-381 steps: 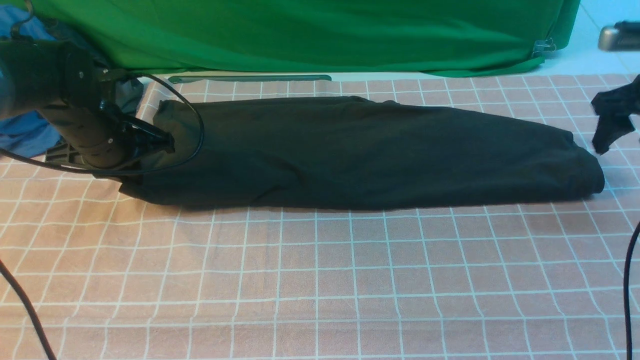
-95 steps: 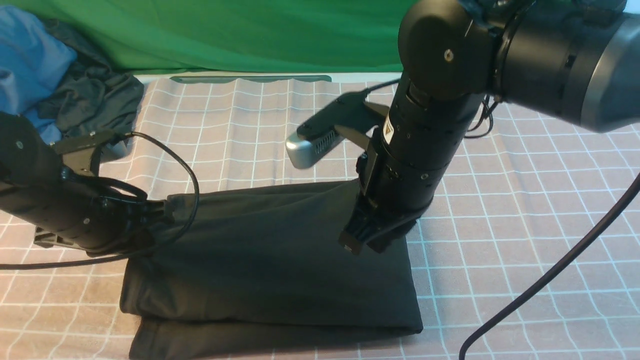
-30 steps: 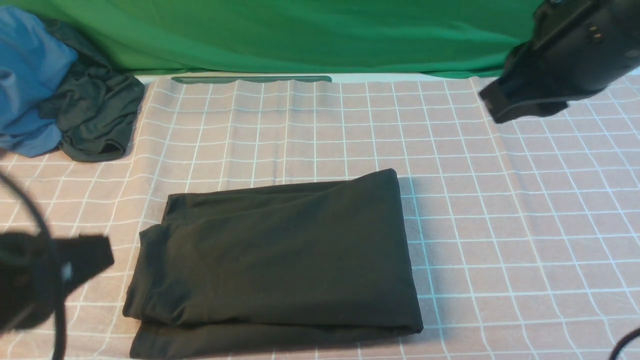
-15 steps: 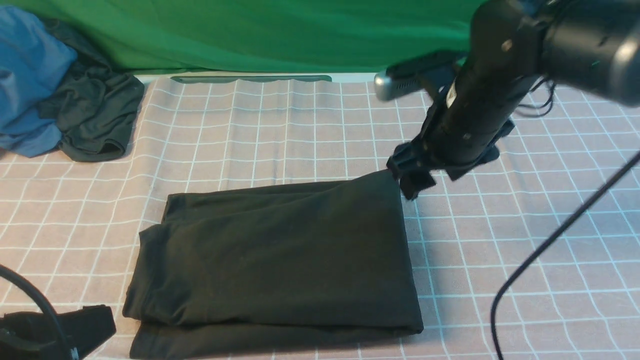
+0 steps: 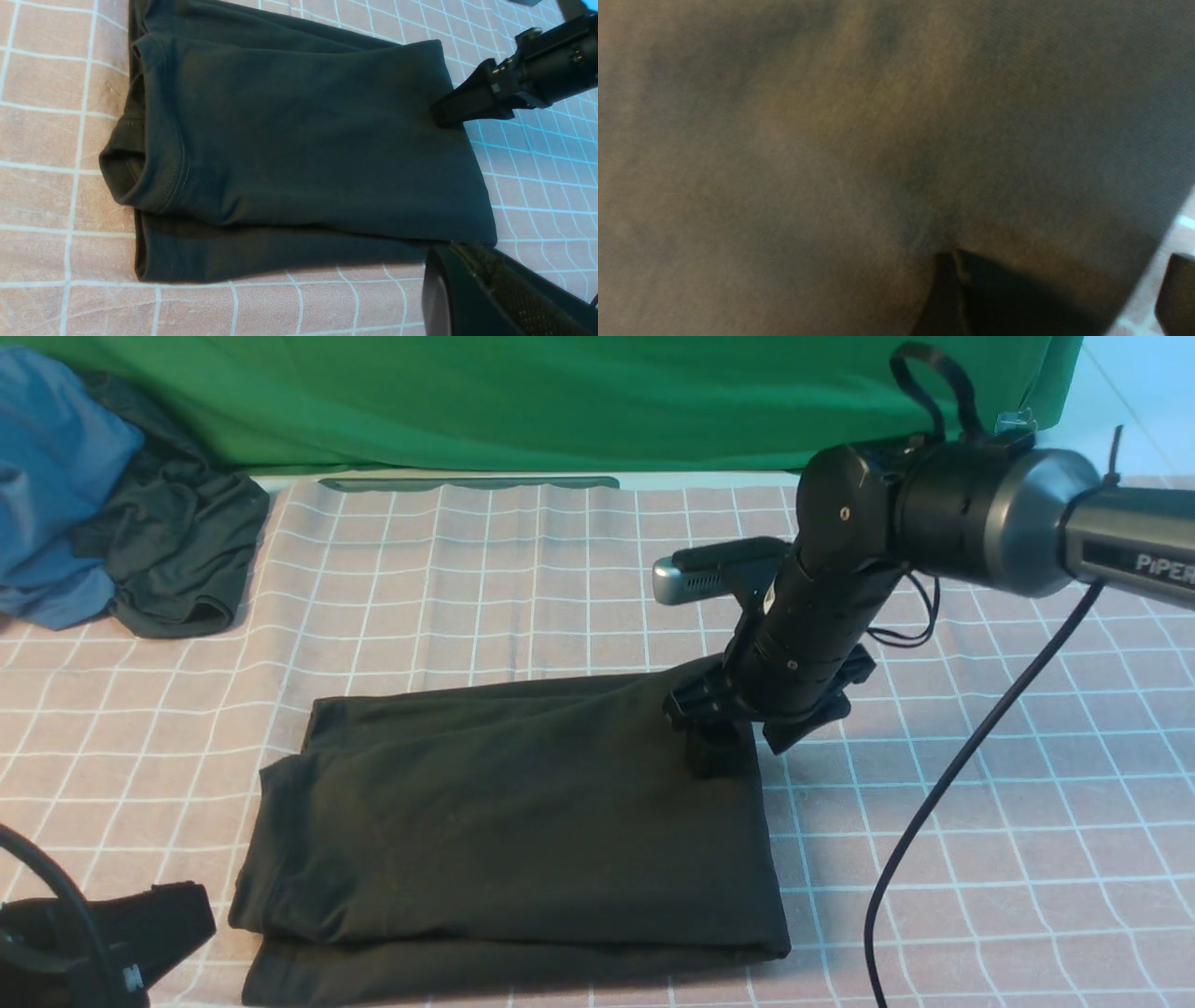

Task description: Fold a long-sleeved shirt over a pink coffee tablecloth.

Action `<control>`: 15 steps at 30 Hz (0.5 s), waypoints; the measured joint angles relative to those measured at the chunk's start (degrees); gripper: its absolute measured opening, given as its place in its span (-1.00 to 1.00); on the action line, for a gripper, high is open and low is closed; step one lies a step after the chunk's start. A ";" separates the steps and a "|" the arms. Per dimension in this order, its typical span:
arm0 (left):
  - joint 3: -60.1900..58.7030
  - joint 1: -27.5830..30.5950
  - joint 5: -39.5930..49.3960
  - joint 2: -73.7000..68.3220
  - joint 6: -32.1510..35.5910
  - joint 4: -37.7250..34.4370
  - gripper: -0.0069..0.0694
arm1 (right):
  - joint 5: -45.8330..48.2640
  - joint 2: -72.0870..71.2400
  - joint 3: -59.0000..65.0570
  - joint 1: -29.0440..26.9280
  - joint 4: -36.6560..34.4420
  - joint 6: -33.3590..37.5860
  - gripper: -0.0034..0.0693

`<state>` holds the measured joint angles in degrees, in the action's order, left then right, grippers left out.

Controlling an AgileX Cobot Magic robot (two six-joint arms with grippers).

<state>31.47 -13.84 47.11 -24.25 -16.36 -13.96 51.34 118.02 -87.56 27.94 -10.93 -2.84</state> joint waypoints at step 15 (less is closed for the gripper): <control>0.00 0.00 -0.07 0.00 -0.16 0.00 -0.78 | 0.42 -0.44 0.00 -2.76 -5.27 8.98 -0.61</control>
<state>31.47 -13.84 47.04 -24.25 -16.52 -13.96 51.76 117.57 -87.56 25.18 -16.20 6.14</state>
